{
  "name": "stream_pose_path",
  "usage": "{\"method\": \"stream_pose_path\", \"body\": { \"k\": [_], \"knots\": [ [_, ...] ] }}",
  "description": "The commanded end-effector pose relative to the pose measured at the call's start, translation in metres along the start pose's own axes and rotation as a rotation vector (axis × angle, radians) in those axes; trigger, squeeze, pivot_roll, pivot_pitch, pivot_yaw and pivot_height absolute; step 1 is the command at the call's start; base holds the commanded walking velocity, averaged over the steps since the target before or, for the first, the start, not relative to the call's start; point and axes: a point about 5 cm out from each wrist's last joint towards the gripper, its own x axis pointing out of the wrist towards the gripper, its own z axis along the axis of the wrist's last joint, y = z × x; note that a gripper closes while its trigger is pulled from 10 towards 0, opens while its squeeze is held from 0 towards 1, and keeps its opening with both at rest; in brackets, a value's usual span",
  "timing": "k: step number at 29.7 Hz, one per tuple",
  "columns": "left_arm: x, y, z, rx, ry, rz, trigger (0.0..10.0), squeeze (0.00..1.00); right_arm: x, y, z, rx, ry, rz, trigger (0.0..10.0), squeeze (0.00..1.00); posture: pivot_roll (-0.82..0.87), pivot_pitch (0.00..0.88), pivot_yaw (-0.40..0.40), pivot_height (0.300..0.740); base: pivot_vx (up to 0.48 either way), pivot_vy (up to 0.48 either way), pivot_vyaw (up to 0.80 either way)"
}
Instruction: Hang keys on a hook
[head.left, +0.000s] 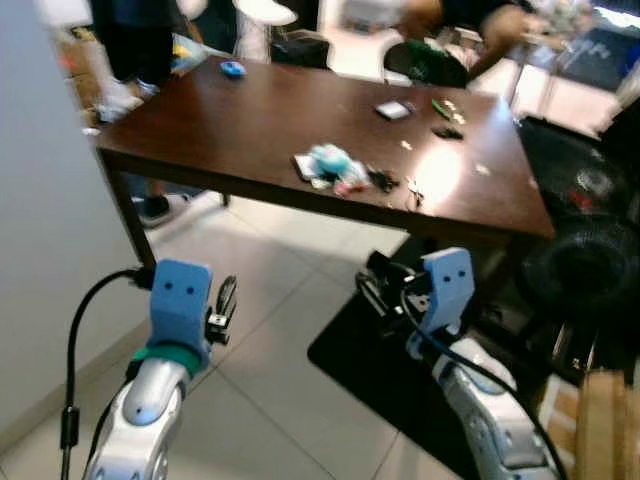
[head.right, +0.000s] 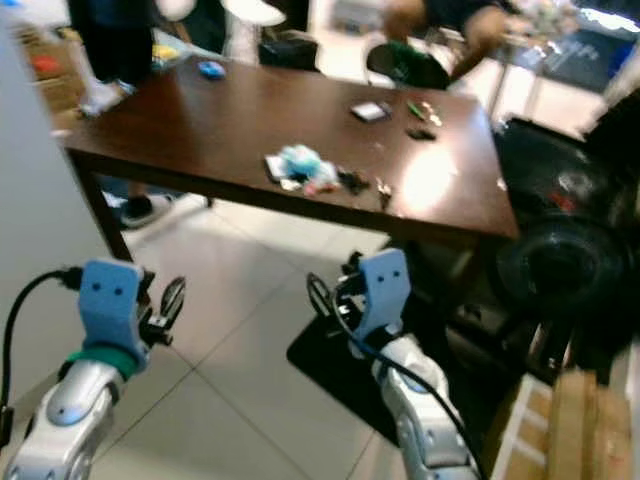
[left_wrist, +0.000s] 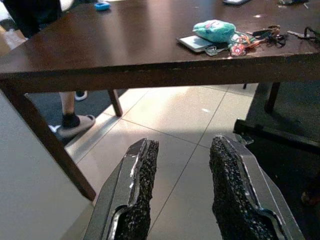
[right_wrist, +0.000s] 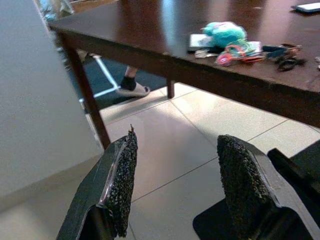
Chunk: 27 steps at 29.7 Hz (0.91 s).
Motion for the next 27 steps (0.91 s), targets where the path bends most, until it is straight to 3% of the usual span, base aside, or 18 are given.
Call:
{"method": "stream_pose_path", "body": {
  "k": [1,12,27],
  "knots": [
    [-0.0008,-0.0013,-0.0022,0.000,0.010,-0.001,10.0,0.00,-0.0017,-0.0033,-0.0014,0.002,0.009,-0.011,10.0,0.00,-0.09,0.007,0.090,0.740,0.379,0.000,-0.80],
    [-0.0013,-0.0018,-0.0020,-0.001,0.009,-0.002,10.0,0.00,-0.0017,-0.0033,-0.0012,-0.005,0.008,-0.013,10.0,0.00,-0.09,0.008,0.090,0.740,0.377,0.000,-0.76],
    [0.0004,-0.0018,-0.0017,0.000,0.008,-0.005,10.0,0.00,-0.0001,-0.0026,-0.0014,-0.013,0.006,-0.007,10.0,0.00,-0.09,0.006,0.091,0.740,0.373,0.000,0.00]
  ]
}}
